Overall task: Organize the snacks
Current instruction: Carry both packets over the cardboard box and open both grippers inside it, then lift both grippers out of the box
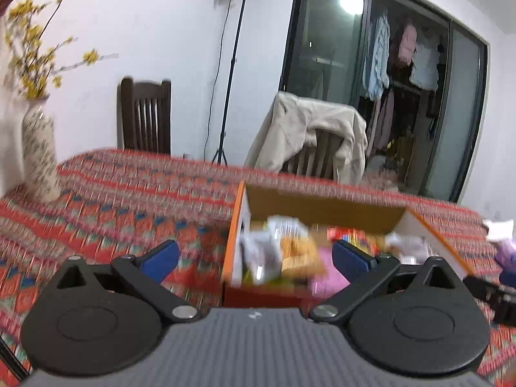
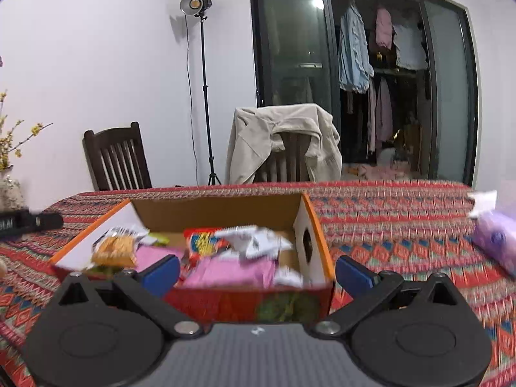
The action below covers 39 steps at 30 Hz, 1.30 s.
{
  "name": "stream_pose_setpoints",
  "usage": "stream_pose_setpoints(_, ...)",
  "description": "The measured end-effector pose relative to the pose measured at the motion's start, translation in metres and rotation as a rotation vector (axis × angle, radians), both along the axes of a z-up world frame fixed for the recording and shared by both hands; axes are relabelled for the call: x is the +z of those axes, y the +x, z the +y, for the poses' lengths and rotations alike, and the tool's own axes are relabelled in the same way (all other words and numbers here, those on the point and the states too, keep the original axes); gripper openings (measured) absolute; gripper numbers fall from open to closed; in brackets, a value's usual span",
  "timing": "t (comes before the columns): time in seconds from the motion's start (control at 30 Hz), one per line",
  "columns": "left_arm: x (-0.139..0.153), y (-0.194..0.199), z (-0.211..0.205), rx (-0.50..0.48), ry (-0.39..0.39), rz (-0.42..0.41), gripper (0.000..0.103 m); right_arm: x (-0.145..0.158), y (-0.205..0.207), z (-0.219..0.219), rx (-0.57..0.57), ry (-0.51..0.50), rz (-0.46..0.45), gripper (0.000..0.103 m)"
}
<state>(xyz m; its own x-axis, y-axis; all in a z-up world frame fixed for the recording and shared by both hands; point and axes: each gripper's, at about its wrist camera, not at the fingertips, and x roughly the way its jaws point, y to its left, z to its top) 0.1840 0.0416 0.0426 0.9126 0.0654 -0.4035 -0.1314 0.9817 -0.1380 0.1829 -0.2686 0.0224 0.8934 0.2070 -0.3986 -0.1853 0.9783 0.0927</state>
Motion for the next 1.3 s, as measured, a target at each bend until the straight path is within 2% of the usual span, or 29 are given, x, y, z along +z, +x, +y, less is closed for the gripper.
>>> stream_pose_setpoints(0.3,-0.022,-0.037,0.0,-0.018,-0.013,0.036,0.103,-0.018,-0.032,0.001,0.033,-0.009,0.031,0.103)
stream_pose_setpoints(0.43,-0.026,-0.031,-0.004,-0.027,0.001,0.036,0.103,-0.022,-0.033,0.002,0.032,-0.026,0.042,0.103)
stream_pose_setpoints(0.63,-0.033,-0.023,-0.009,-0.016,0.019,0.04,0.103,-0.032,-0.022,-0.003,0.03,-0.02,0.127,0.103)
stream_pose_setpoints(1.03,-0.044,-0.016,-0.003,-0.002,0.003,0.066,0.103,-0.045,-0.009,-0.008,0.047,0.023,0.21,0.103)
stream_pose_setpoints(1.13,-0.044,-0.016,-0.002,0.003,-0.003,0.072,0.103,-0.046,-0.006,-0.005,0.052,0.004,0.226,0.103)
stream_pose_setpoints(1.3,-0.044,-0.017,0.001,0.012,-0.017,0.074,0.103,-0.042,0.005,0.001,0.012,-0.087,0.239,0.103)
